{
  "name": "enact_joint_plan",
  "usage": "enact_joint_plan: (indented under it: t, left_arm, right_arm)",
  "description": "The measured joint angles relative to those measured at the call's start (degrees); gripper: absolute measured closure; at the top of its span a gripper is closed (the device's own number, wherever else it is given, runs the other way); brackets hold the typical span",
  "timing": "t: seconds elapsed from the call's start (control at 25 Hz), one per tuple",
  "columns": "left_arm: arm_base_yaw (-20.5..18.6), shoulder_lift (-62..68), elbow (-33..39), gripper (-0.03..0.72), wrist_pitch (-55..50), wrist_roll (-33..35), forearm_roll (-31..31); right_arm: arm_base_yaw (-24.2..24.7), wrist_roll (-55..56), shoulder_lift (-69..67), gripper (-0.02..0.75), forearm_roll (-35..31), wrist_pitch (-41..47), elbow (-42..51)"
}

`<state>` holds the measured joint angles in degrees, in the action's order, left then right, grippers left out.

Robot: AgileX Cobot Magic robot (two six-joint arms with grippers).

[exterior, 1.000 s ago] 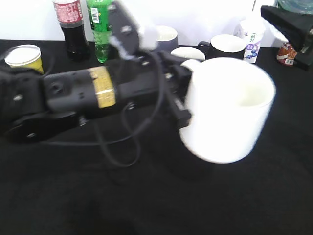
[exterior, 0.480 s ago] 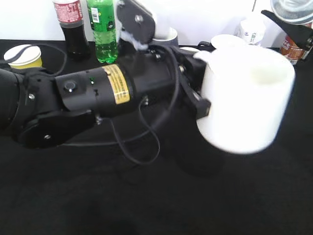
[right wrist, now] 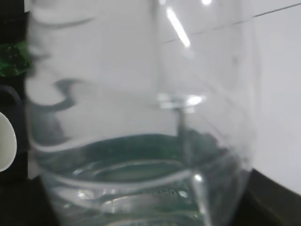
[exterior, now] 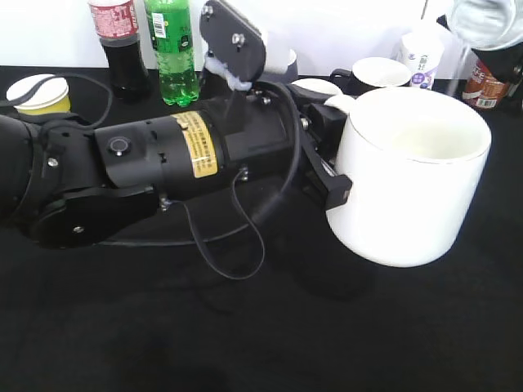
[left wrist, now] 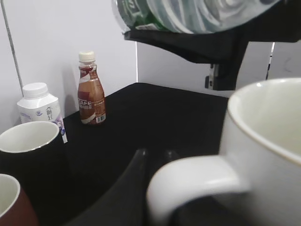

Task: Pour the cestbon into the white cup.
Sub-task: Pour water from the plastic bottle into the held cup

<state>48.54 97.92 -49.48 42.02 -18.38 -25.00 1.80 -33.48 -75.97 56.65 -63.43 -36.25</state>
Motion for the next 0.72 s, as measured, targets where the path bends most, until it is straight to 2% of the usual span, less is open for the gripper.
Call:
enact_joint_plan:
  t: [0.16, 0.52, 0.72]
  left_arm:
    - [0.0, 0.0, 0.0, 0.627, 0.05, 0.0, -4.75]
    - [0.0, 0.0, 0.0, 0.627, -0.37, 0.0, -5.18]
    - [0.0, 0.0, 0.0, 0.627, -0.43, 0.05, -5.18]
  right_arm:
    - [0.0, -3.6, 0.0, 0.247, 0.02, 0.0, 0.0]
    - [0.0, -9.43, 0.05, 0.247, -0.04, 0.0, 0.0]
    - [0.0, -13.44, 0.05, 0.247, -2.17, -0.29, 0.0]
